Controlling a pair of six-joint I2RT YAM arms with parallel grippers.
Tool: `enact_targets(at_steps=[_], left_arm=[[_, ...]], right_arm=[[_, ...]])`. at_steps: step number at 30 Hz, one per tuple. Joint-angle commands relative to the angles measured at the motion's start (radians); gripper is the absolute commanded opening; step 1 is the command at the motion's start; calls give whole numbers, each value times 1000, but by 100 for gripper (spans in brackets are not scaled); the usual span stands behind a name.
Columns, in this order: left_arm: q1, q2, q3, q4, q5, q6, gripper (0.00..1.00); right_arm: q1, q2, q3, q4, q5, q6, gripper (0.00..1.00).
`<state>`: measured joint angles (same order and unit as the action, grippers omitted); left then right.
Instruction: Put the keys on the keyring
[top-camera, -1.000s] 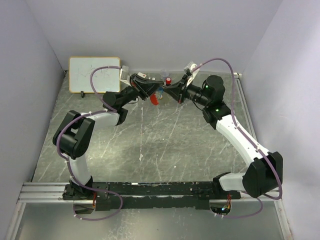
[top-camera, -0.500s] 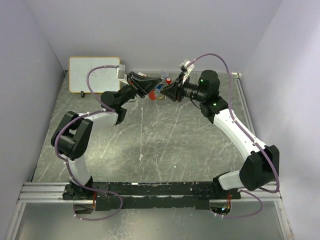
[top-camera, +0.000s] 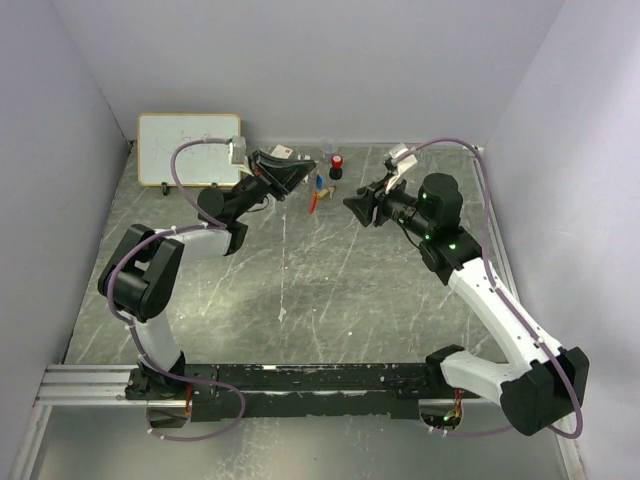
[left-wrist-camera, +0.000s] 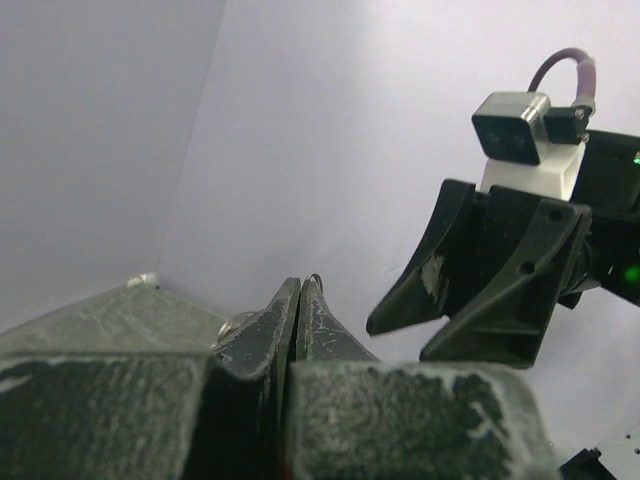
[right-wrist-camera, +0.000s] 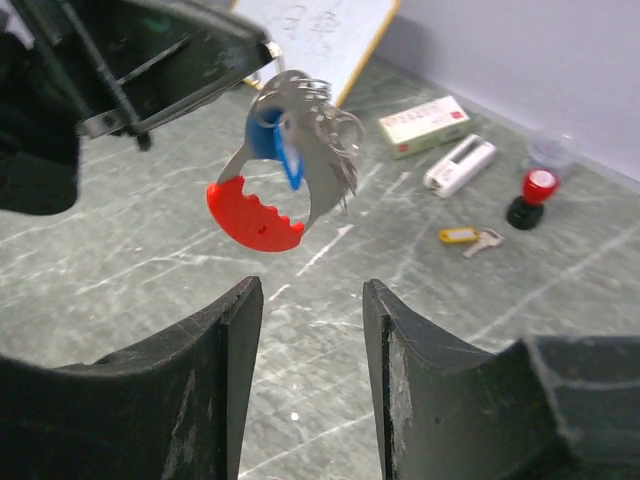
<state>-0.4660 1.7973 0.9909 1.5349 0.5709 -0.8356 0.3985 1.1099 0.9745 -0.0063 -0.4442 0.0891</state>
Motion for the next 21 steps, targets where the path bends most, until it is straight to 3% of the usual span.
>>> enact_targets(at_steps=[1,10,21], left_arm=[[6,-18,-56,272,-13,38,7],[6,-38,-190,212,12,110,7],[6,-93,-305,58,17,219,7]], right_arm=[[-7,-20,-51,-2,172,-19,46],[-10,-58,-140,91,295,4,49],[-9,-84,-211,128,319,6,50]])
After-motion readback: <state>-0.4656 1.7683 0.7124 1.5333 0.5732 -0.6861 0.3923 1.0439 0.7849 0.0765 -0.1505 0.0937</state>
